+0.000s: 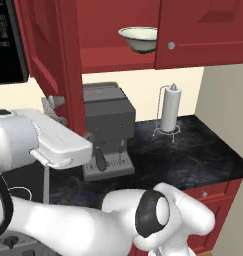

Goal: Pick the mug and place it in the sink. Pick the bowl and place it in the open cabinet and then close the cabinet.

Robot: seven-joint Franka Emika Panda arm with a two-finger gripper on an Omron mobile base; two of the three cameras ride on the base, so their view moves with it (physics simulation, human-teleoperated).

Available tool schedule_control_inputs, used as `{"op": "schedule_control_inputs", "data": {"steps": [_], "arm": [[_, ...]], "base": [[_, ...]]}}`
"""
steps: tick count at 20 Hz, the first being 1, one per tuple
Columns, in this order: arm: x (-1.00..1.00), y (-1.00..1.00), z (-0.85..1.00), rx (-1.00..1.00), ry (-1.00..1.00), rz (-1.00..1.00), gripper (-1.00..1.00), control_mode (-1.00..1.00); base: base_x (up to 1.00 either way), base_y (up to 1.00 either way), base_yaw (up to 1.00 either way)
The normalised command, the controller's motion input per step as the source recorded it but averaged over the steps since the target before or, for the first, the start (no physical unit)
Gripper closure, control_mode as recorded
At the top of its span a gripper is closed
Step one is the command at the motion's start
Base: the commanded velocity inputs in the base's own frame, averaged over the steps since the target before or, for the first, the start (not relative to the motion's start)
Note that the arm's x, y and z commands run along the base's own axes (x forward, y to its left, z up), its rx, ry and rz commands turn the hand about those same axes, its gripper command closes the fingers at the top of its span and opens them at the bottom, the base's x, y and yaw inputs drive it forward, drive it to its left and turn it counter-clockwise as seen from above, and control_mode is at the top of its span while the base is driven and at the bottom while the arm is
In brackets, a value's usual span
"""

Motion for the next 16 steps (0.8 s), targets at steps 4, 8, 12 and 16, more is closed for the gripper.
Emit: {"op": "schedule_control_inputs", "data": {"steps": [4,8,12,16], "arm": [[0.44,-1.0,0.0,0.16,0.12,0.21,-1.0,-1.0],[0.43,-1.0,-0.31,0.08,0.04,0.33,-1.0,-1.0],[0.59,-1.0,-0.89,-0.04,-0.02,0.42,-1.0,-1.0],[0.86,-1.0,-1.0,-0.37,0.0,0.39,-1.0,-1.0]], "base": [[0.0,0.0,0.0],[0.0,0.0,0.0],[0.0,0.0,0.0],[0.0,0.0,0.0]]}}
